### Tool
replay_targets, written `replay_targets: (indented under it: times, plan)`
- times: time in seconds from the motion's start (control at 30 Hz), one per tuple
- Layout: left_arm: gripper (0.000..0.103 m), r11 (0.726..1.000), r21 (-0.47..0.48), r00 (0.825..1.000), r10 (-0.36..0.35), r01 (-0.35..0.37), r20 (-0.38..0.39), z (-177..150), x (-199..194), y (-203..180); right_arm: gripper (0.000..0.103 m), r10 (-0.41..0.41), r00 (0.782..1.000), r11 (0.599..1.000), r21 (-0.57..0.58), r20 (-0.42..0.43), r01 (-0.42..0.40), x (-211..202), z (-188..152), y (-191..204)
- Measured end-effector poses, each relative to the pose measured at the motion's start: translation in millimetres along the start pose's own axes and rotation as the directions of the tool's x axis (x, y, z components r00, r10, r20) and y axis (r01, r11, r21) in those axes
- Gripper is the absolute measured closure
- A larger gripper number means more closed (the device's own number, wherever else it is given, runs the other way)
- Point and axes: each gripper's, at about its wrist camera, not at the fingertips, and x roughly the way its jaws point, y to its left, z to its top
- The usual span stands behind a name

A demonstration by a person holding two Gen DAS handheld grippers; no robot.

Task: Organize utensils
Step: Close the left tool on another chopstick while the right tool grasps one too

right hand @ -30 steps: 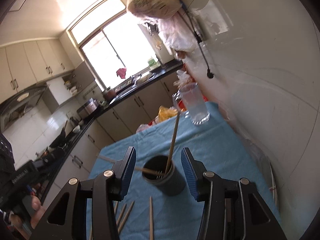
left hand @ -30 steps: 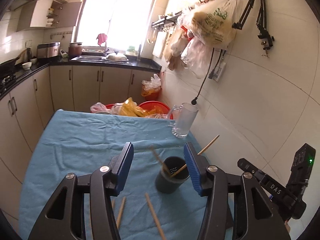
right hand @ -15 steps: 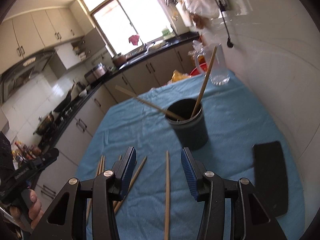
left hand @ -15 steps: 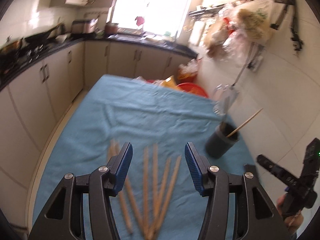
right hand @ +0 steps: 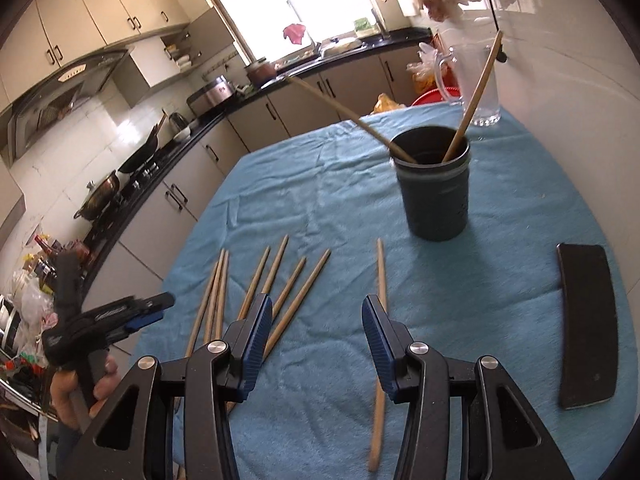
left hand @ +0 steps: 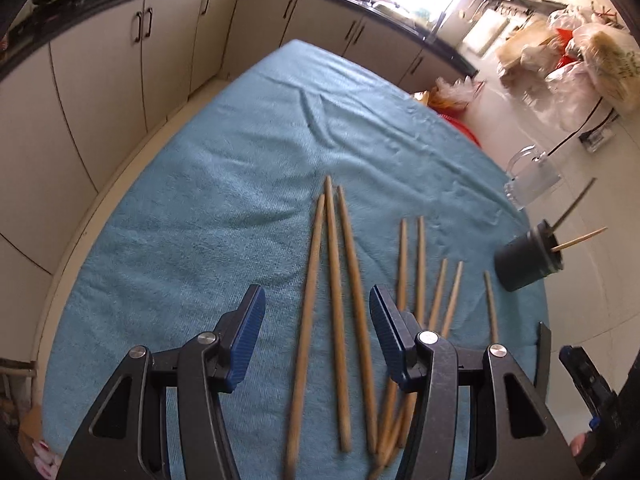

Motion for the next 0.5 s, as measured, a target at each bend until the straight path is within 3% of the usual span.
replay_targets:
  times: [0.1,0.27,0.5]
  plan:
    - [0.052,1.0,0.009,1.0,0.013,-0.013,-0.022,7,15,-1,0.052,-0.007,1.0,1.0,-0.007,-0.008,0.007,4,-3,3]
    - [0.074,0.995,0.075,0.995,0.074,-0.07,-0.059,9,38,-12,0.052,-0.019,1.0,1.0,-0.005,-0.024,0.019,9,-4,4]
    - [0.087,0.979,0.131,0.986,0.162,-0.156,-0.038,12,54,-16,0.052,-0.024,0.996,1.0,0.003,-0.091,0.025,30,-2,7]
